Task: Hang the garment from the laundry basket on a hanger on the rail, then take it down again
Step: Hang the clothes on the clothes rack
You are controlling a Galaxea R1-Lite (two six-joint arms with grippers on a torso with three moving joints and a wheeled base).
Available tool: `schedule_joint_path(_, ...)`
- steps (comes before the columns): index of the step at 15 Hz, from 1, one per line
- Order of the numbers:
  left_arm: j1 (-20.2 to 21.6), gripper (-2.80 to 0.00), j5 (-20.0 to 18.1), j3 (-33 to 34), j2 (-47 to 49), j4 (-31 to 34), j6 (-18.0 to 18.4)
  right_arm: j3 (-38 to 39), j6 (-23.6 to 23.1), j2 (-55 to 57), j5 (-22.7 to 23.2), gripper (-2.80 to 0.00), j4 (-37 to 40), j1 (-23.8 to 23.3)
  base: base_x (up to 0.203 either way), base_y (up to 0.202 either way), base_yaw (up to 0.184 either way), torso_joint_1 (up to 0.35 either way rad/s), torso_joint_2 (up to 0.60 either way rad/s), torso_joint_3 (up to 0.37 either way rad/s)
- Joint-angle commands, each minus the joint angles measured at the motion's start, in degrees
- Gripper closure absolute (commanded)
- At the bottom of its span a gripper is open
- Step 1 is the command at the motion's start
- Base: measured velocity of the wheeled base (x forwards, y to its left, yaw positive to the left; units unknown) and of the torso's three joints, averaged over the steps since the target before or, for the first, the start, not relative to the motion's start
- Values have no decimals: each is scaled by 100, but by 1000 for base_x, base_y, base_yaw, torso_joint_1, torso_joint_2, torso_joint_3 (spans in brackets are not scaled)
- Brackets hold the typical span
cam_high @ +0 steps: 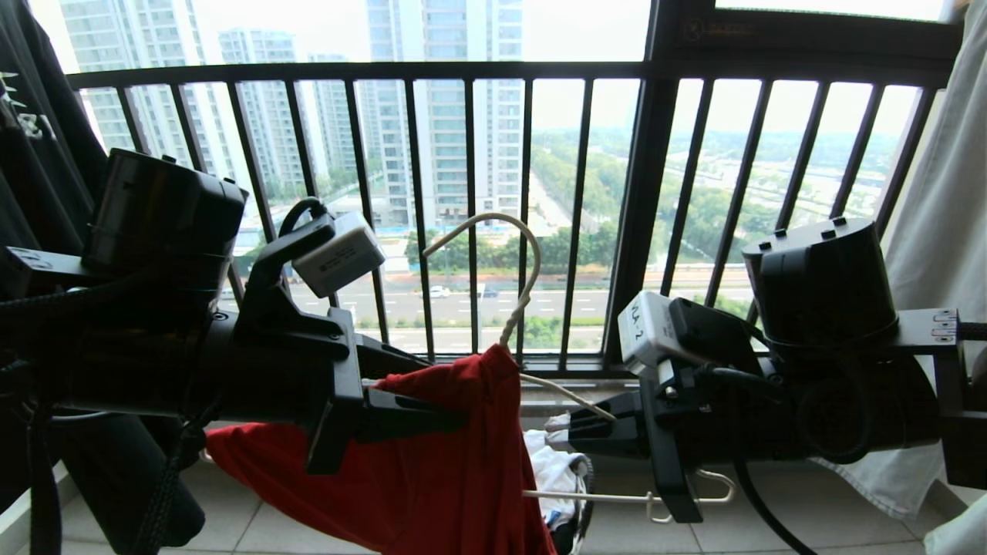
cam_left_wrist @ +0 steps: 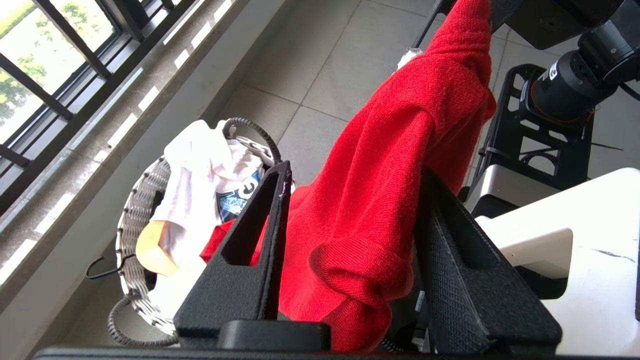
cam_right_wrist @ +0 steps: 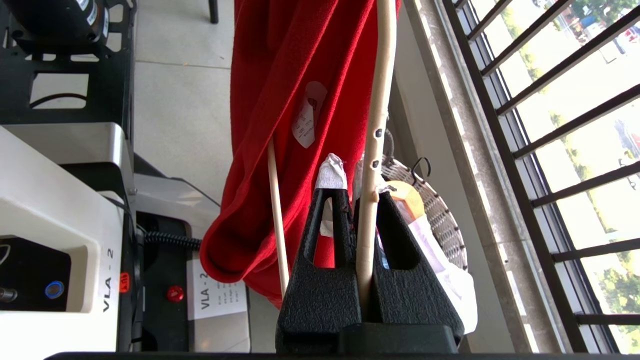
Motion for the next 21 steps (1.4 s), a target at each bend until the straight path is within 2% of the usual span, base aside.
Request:
schedule_joint_path(1, 0, 0, -20, 7, -1, 8, 16, -1, -14, 0, 20, 0, -15, 4, 0, 0, 0, 0, 0, 0)
schedule_joint_path(10, 0, 0, -20, 10, -19, 8, 25, -1, 66, 44, 3, 0, -120, 4, 0, 0, 0, 0, 0, 0)
schedule_joint_path(11, 0, 0, -20, 10, -20, 8, 25, -1, 66, 44, 3, -280, -120, 4, 0, 0, 0, 0, 0, 0)
schedule_joint_path(16, 0, 0, -11, 1, -61, -1, 16, -27, 92, 62, -23, -280, -199, -95, 0, 0, 0, 0, 0, 0)
schedule_joint_path(21, 0, 0, 24, -60, -255, 1, -35, -328, 201, 44, -180, -280, -191, -817, 0, 0, 0, 0, 0, 0)
